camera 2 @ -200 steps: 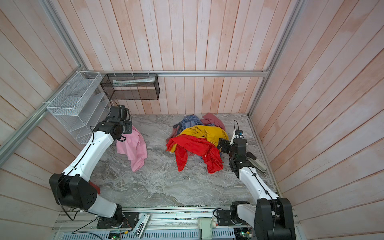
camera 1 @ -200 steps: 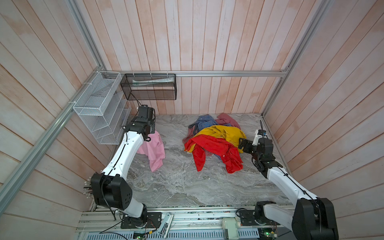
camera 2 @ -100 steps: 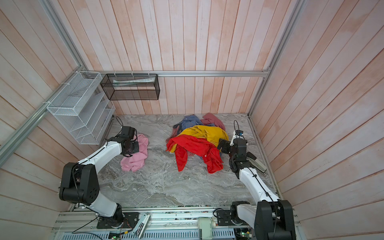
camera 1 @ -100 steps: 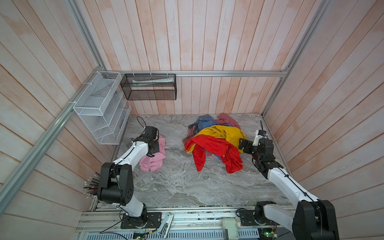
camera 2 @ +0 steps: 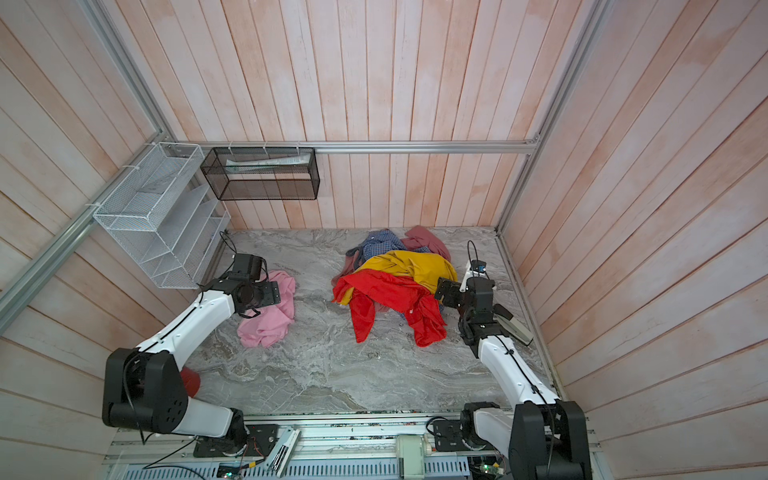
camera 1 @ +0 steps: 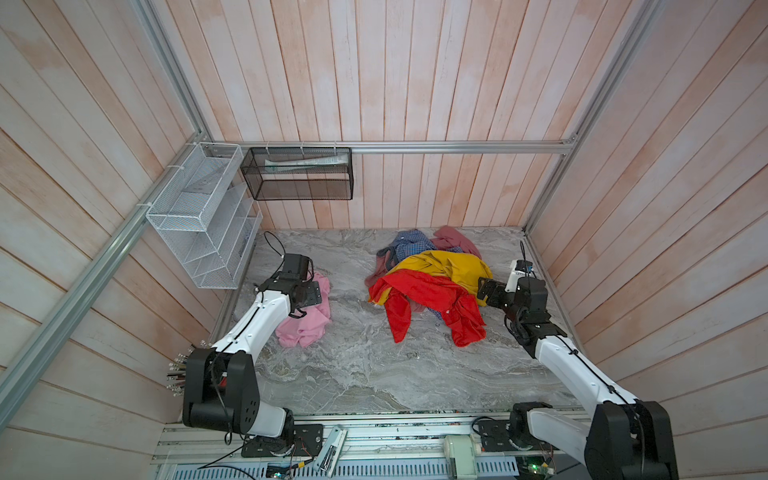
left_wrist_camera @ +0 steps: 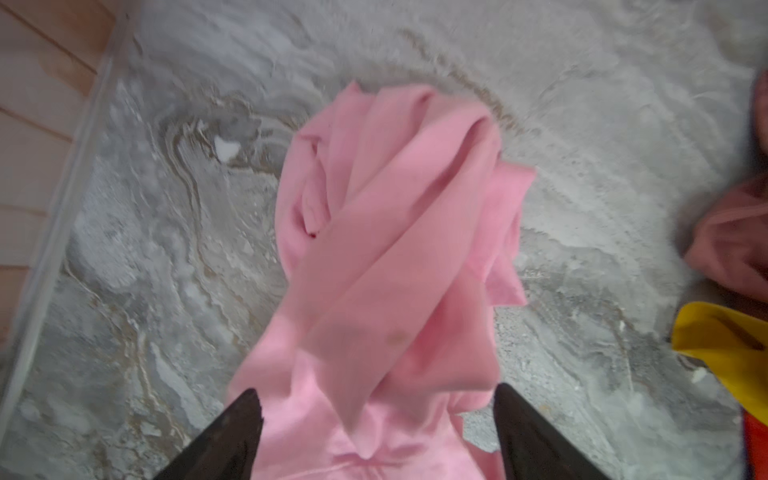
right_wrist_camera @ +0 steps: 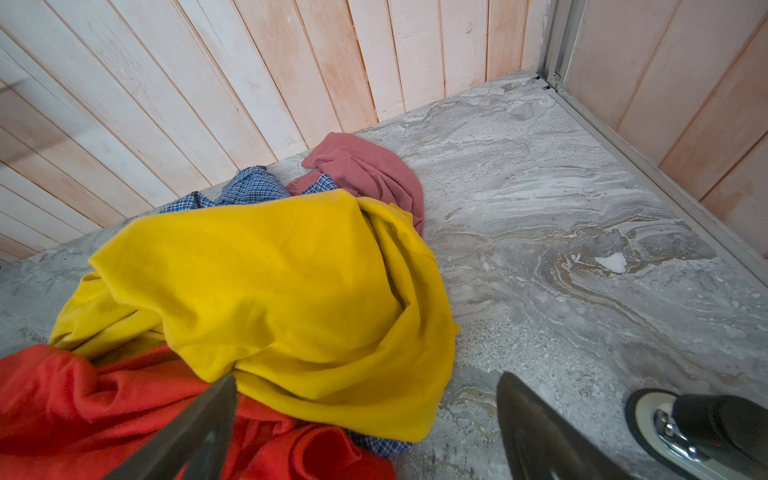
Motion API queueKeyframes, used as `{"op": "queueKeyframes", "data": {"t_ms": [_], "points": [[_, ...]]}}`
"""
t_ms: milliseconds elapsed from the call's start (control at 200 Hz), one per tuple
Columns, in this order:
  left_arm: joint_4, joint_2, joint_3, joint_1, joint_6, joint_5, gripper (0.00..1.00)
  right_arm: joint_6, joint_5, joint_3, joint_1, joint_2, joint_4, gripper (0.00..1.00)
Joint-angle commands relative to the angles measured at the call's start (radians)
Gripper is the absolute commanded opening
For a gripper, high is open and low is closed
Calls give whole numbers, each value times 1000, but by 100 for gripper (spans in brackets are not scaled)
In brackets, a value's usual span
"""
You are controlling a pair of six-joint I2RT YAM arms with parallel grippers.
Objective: Pick out a specific cloth from the pile
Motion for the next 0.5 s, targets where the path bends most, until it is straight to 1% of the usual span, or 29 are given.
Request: {"op": "queueKeyframes", "data": {"t_ms": [0,170,290,375,495], "points": [[12,-5,25,-16,37,19,91,-11,14,-17,-4,-14,-15,97],[2,113,32,-35,19,14,91,-6,0,-4,-4,-2,-17,97],[38,195,44,-44,21,37,93,-14,4,3,-5,3,-25,97],[55,269,57,-52,26,30,94,-15,8,5,-5,5,-32,97],[59,383,79,-72,27,59,94,-21,14,3,-5,3,-40,97]]}}
